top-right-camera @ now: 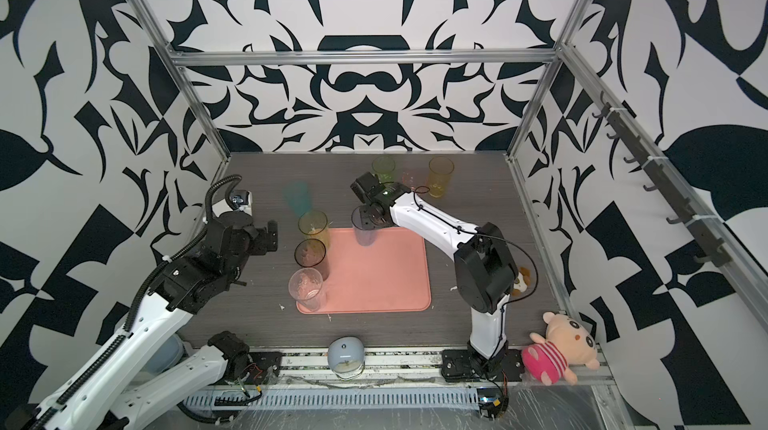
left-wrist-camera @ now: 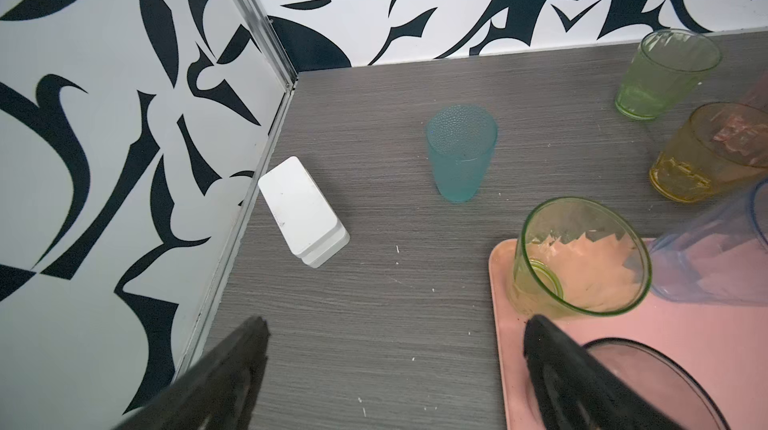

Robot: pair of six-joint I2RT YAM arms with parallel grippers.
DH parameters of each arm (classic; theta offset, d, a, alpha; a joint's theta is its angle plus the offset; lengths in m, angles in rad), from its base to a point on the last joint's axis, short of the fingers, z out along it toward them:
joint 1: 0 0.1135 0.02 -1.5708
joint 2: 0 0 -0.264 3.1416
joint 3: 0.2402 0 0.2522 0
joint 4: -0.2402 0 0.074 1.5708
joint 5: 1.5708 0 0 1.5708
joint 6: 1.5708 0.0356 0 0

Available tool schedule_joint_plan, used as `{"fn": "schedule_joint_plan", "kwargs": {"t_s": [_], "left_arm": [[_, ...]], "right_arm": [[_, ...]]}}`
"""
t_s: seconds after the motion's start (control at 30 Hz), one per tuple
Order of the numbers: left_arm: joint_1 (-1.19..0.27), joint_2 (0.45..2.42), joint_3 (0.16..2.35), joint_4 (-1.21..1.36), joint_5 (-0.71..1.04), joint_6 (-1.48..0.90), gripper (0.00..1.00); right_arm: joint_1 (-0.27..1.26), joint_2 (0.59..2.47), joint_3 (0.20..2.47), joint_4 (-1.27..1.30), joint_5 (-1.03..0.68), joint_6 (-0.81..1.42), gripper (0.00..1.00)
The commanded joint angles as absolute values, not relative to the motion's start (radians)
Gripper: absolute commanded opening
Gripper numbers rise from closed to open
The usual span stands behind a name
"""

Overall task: Place the glasses into the tray
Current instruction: 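Lower the blue glass onto the tray beside the clear glass, then open the right gripper to release the blue glass upright, then move the right gripper over the teal glass beside the white box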

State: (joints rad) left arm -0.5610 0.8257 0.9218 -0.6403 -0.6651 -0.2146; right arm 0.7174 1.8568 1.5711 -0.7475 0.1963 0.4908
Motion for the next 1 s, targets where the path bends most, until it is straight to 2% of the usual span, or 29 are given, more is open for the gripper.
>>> {"fn": "schedule_joint_plan", "kwargs": {"t_s": [0.0, 0.23, 0.73, 0.97], "left_arm": [[-0.557, 0.827, 0.911, -0.644, -0.666, -0.216, 0.99], [-0.557, 0.821, 0.911, -0.645, -0.665, -0.217, 0.99], [-0.557, 0.808, 0.91, -0.641, -0.661, -0.219, 0.99], [-0.557, 0.804, 0.912, -0.64, -0.662, -0.218, 1.0]], "right_arm": [[0.723, 1.839, 1.636, -0.776, 0.203, 0.491, 0.43], [0.723, 1.805, 1.672, -0.767, 0.153, 0.478, 0.45], [0.709, 1.689, 1.71, -0.655, 0.259, 0.38, 0.44], [0.693, 1.707, 1.762, -0.572, 0.258, 0.336, 0.44]]}}
